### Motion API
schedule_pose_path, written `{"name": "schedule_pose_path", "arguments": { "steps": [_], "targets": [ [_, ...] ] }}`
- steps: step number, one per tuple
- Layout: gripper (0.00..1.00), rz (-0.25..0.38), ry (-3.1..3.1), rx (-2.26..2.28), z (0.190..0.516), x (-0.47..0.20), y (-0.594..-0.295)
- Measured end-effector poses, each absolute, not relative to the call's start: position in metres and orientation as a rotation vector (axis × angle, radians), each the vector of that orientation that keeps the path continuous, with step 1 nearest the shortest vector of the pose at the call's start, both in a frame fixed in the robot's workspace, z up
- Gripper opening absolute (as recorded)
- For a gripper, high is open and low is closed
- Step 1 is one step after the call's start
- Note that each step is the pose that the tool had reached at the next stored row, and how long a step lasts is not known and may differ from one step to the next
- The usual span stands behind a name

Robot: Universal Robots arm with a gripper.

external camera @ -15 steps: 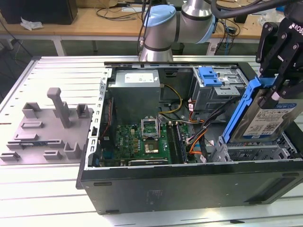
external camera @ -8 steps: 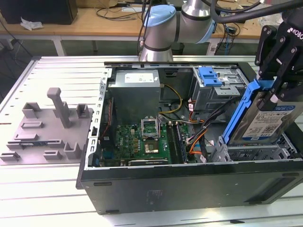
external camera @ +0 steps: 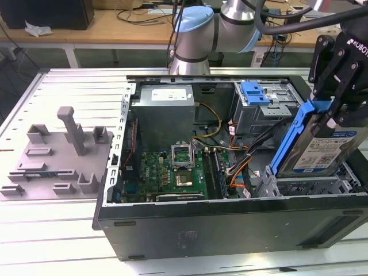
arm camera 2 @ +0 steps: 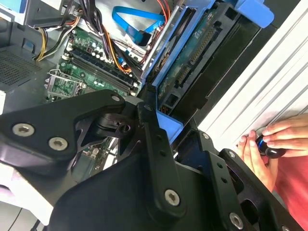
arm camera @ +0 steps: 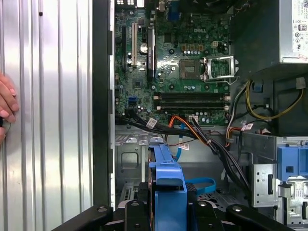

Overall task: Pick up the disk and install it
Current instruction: 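Insert the disk into the insertion slot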

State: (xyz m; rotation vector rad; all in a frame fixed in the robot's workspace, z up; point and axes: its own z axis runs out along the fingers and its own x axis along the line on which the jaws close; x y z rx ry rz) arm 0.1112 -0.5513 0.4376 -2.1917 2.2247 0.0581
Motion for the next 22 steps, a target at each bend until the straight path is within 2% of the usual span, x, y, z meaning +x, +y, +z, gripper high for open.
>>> {"name": "schedule_pose_path", "arguments": {
  "steps": [22],
  "targets": [
    [0.37,0.058,2.225,-2.192,0.4374,0.1122,-0.5516]
  ]
}}
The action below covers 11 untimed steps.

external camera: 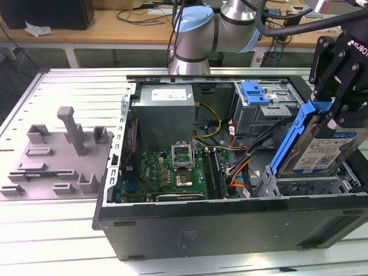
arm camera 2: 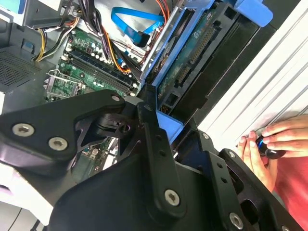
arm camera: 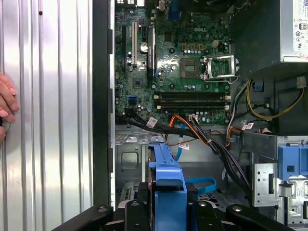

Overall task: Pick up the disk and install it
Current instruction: 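Insert the disk into the insertion slot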

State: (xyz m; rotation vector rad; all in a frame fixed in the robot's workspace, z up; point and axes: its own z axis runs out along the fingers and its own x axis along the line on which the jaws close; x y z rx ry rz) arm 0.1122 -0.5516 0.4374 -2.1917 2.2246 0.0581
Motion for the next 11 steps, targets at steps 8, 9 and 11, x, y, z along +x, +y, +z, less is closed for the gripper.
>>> {"name": "schedule_pose_path", "arguments": {
  "steps": [8,9,11],
  "targets": [
    [0.37,0.057,2.224,-2.191,0.4336,0.1139,-0.5536],
    [0.37,0.057,2.224,-2.191,0.4333,0.1141,-0.5538],
    [0.37,0.056,2.224,-2.191,0.4319,0.1147,-0.5546]
  ]
}}
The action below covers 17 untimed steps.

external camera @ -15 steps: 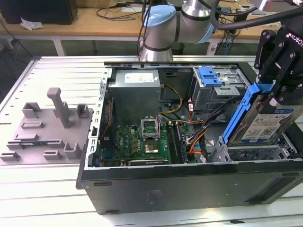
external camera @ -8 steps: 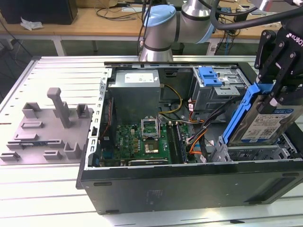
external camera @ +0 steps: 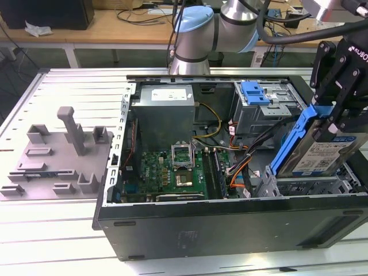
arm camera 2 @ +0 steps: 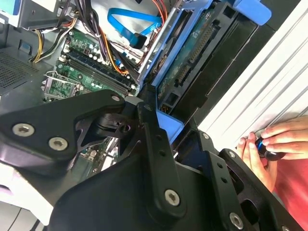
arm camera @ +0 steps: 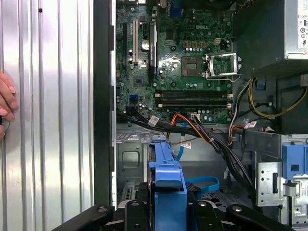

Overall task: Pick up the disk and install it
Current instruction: 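Insert the disk into the insertion slot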

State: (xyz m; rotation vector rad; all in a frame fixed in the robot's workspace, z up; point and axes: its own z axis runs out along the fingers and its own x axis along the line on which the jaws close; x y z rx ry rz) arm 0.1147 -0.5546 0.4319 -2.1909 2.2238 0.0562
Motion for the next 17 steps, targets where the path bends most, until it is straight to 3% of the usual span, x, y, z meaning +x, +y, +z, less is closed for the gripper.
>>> {"name": "schedule_pose_path", "arguments": {
  "steps": [17],
  "targets": [
    [0.37,0.051,2.221,-2.188,0.4301,0.1160,-0.5573]
  ]
}}
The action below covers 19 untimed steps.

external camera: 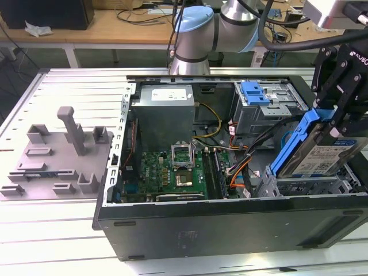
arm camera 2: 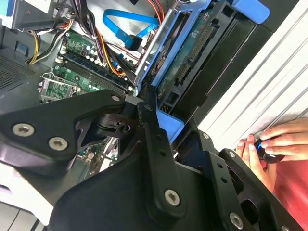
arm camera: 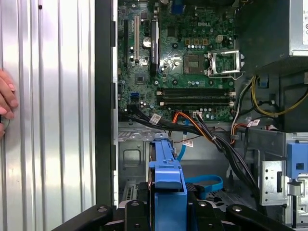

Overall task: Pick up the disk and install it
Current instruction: 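Insert the disk into the insertion slot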

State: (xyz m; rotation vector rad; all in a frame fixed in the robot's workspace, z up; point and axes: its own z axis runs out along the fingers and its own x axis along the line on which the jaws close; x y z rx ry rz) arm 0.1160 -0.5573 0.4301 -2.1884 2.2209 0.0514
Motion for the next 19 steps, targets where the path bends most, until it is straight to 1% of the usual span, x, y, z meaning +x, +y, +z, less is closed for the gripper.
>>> {"name": "schedule_pose_path", "arguments": {
  "steps": [19],
  "targets": [
    [0.37,0.047,2.219,-2.187,0.457,0.116,-0.555]
  ]
}}
